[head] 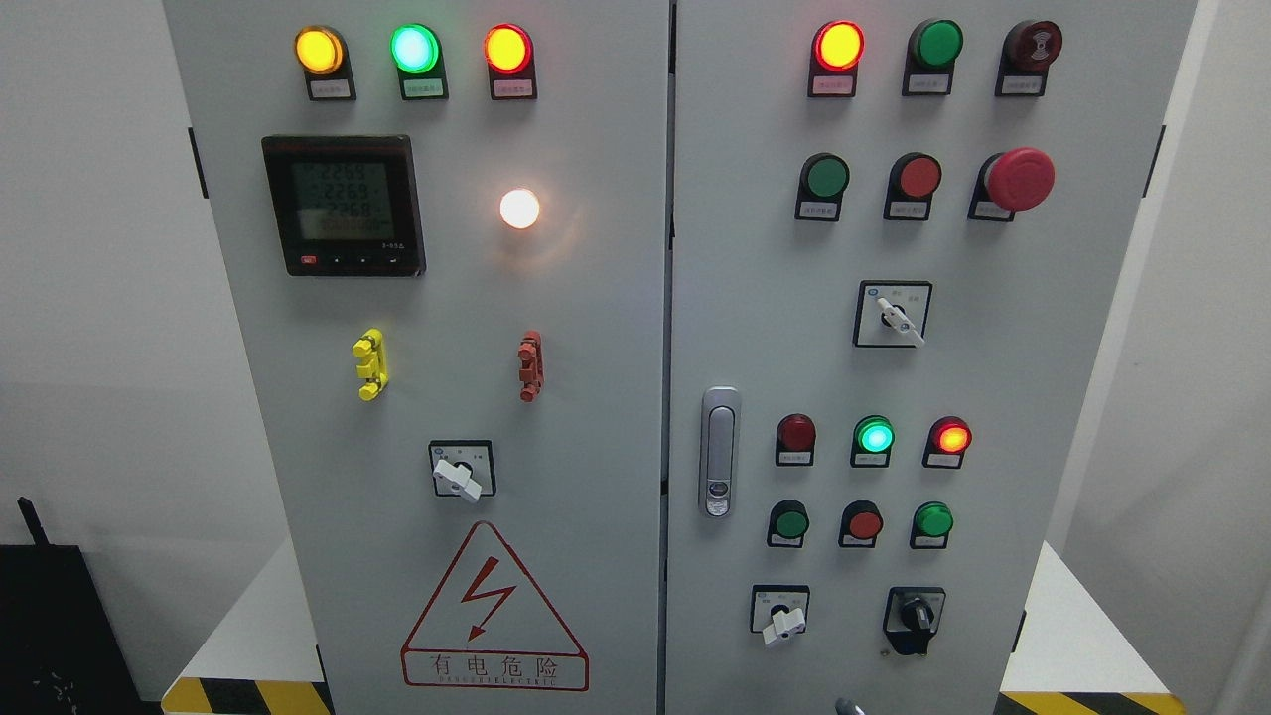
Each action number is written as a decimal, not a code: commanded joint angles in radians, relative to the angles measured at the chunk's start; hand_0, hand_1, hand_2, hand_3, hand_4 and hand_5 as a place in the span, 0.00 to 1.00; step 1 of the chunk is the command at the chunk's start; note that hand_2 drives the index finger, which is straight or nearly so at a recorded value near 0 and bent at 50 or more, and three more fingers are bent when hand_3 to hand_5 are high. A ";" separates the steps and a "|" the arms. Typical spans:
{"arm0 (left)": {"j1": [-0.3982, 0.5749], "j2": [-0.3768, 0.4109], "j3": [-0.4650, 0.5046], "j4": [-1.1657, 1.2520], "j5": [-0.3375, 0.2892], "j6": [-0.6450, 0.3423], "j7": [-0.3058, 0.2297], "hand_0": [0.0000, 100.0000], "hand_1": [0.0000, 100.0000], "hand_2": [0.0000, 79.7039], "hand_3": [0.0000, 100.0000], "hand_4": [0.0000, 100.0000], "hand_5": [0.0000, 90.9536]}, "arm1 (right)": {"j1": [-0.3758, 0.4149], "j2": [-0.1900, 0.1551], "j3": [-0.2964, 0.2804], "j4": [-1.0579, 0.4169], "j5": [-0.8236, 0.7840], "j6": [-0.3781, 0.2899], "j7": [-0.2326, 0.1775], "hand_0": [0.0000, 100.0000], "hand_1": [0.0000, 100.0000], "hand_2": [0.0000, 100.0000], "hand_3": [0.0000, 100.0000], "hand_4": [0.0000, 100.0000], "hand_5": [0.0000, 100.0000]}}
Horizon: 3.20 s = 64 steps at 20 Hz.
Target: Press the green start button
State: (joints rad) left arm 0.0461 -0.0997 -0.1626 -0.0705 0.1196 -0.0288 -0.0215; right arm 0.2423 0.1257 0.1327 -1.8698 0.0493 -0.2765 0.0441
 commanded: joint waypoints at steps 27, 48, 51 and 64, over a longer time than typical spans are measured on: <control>0.000 0.000 0.000 0.000 0.000 0.000 0.000 0.12 0.56 0.00 0.00 0.00 0.00 | -0.132 -0.001 -0.091 0.027 0.262 -0.058 -0.040 0.05 0.27 0.00 0.29 0.24 0.05; 0.000 0.000 0.000 0.000 0.000 0.000 0.000 0.12 0.56 0.00 0.00 0.00 0.00 | -0.274 0.003 -0.222 0.060 0.871 -0.145 -0.113 0.44 0.32 0.00 0.54 0.53 0.42; 0.000 0.000 0.000 0.000 0.000 0.000 0.000 0.12 0.56 0.00 0.00 0.00 0.00 | -0.305 0.005 -0.216 0.072 0.908 -0.141 -0.113 0.45 0.33 0.00 0.55 0.53 0.43; 0.000 0.000 0.000 0.000 0.000 0.000 0.000 0.12 0.56 0.00 0.00 0.00 0.00 | -0.357 0.006 -0.143 0.119 0.992 -0.070 -0.136 0.49 0.33 0.00 0.56 0.55 0.43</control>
State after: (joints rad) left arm 0.0461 -0.0997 -0.1626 -0.0706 0.1197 -0.0289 -0.0215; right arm -0.0911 0.1301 -0.0360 -1.7889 1.0084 -0.3579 -0.0905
